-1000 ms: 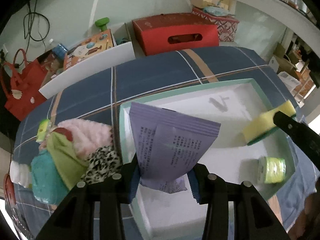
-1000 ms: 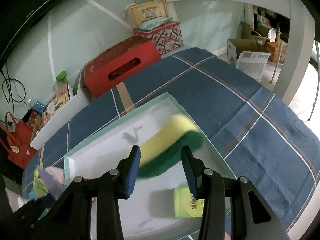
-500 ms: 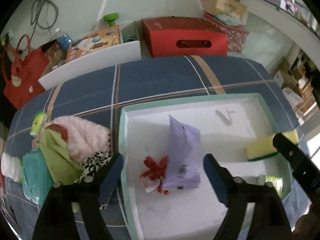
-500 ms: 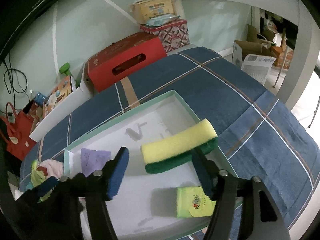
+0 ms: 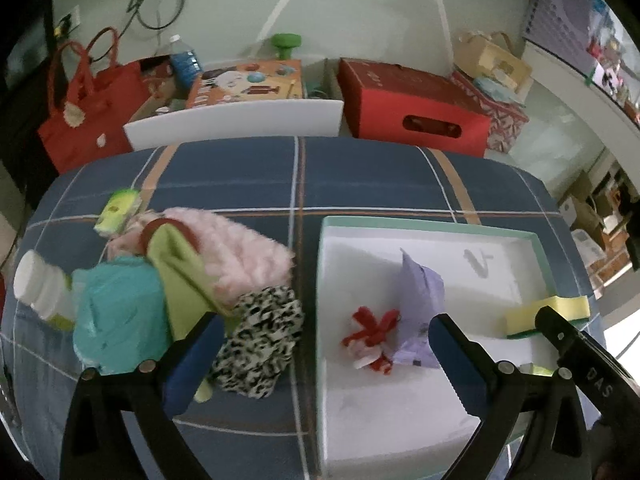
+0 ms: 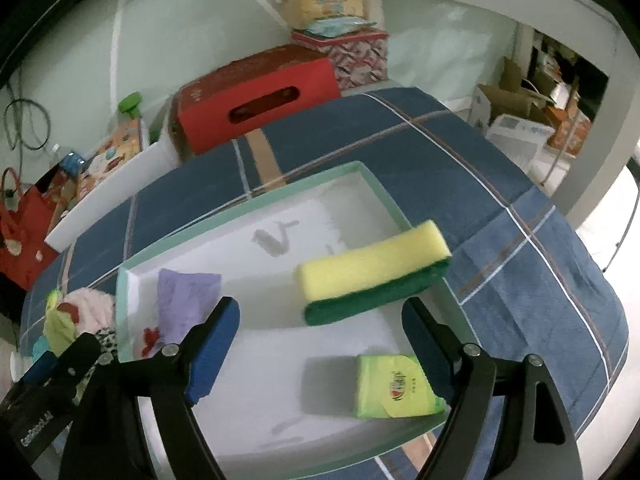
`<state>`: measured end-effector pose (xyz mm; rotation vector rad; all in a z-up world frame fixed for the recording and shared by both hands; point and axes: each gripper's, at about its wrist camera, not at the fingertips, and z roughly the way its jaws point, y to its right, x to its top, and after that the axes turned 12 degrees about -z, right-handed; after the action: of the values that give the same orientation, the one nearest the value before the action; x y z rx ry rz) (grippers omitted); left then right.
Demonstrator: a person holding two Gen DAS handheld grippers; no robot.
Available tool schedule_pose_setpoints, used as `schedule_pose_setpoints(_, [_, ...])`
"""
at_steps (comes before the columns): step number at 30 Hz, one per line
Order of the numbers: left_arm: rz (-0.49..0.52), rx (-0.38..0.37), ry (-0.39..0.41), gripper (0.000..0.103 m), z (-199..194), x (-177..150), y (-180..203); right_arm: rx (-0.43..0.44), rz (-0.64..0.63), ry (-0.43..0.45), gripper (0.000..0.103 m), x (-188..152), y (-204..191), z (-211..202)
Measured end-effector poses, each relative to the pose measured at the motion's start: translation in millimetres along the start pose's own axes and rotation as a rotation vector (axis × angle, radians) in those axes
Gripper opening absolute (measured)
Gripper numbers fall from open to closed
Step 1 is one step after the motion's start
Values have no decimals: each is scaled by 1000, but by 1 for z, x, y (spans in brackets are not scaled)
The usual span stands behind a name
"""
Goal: Organize soft objects
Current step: 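Grasp the leopard-print scrunchie with the right tool while the left tool moves toward the beige pad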
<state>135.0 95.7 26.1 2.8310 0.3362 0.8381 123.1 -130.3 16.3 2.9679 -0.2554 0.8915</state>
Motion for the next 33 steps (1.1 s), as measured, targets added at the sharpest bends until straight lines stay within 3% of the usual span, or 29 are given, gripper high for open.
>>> schedule_pose_setpoints(9, [-82,-32,47,103,-35,-6,-35,14,-98,45,84,0,-34,-21])
schedule_pose_setpoints(16, [-159,29,99,103,-56,-6,-69,37,-129,53,84,-3,-49,-24])
schedule_pose_setpoints(26, [-339,196,125,103,-63,-1,-134,221,-253,32,84,-17,-108,-19])
schedule_pose_setpoints(33, [-459,225,116,103,-64,-1,-181,307,-318,17,84,-30,-140,-13])
